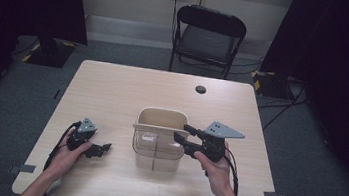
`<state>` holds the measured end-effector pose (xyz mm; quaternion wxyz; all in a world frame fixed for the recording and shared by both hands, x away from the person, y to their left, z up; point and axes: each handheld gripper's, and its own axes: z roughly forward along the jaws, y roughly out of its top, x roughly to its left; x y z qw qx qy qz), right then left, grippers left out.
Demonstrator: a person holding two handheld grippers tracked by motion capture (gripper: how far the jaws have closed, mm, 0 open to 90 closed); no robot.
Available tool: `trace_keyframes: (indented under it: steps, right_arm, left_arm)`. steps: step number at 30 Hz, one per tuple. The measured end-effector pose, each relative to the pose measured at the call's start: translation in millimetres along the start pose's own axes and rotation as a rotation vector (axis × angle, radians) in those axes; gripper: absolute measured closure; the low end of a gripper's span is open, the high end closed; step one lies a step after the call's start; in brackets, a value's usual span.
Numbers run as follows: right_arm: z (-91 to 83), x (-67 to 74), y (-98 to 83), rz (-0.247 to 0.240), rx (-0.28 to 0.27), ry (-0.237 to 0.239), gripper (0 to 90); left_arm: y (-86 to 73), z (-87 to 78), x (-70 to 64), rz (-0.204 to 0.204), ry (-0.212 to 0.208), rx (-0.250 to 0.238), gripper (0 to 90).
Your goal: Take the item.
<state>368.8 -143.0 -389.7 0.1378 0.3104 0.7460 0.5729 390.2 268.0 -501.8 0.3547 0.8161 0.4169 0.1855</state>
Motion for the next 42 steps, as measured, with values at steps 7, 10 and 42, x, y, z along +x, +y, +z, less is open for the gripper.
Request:
trace_keyframes:
  steps: [7,10,42]
  right_arm:
    - [-0.3,-0.6,0.1,-0.001,-0.002,-0.001,50.5]
    - [-0.6,-0.8,0.3,-0.003,0.000,-0.003,50.6]
    - [-1.5,-1.6,0.8,-0.009,0.002,0.001,51.8]
  left_arm:
    - [0.0,0.0,0.0,0.000,0.000,0.000,11.8]
    - [0.0,0.0,0.0,0.000,0.000,0.000,11.8]
    - [0.0,0.0,0.0,0.000,0.000,0.000,11.8]
